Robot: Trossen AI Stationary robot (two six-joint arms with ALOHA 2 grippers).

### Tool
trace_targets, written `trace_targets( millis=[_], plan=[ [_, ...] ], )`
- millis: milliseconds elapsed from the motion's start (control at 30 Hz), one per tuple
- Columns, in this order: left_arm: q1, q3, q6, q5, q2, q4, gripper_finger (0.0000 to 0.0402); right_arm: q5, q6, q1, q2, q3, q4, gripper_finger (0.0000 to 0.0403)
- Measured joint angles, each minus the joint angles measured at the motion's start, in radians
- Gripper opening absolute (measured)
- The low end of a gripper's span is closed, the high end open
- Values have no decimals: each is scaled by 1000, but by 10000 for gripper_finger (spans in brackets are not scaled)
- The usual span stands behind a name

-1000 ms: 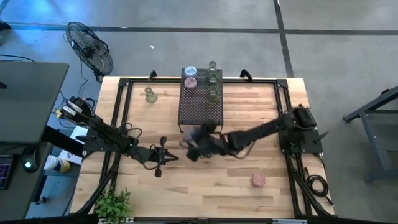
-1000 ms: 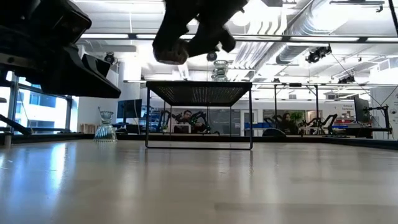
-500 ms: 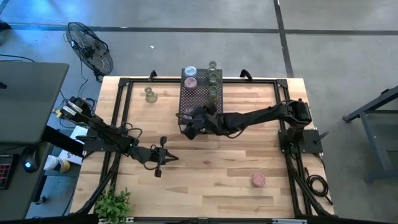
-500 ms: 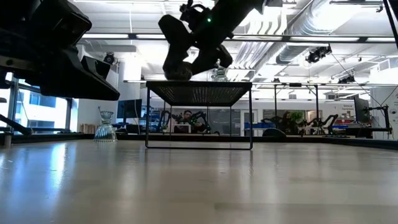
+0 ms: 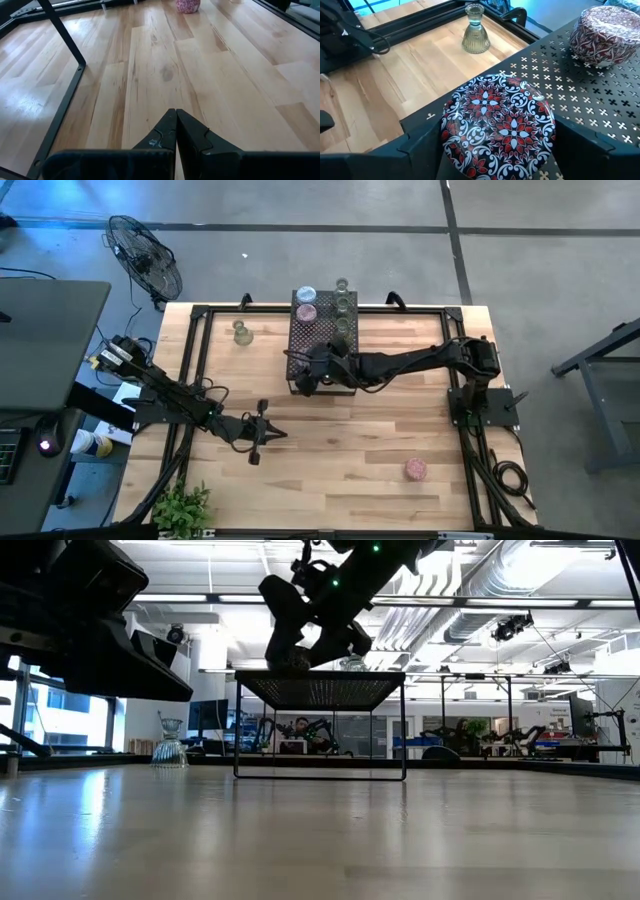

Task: Pick & Place candle stick holders
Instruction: Put the black scented candle on the shelf aligned with the other red scented candle

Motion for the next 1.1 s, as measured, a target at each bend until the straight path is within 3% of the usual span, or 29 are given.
trace_targets(
  millis=[300, 833, 967, 1100],
  plan=[
    [0, 0, -3, 0, 0, 0, 1, 5, -23, 1, 0, 0, 0, 340],
    [0, 0, -38, -19, 0, 7, 1, 81, -202, 59, -65, 10, 70, 343],
    [0, 7, -91, -40, -21, 46, 1, 86, -228, 114, -144, 10, 25, 325],
    [4, 55, -188, -95, -90, -6, 1, 227, -212, 254, -231, -37, -53, 273]
  ],
)
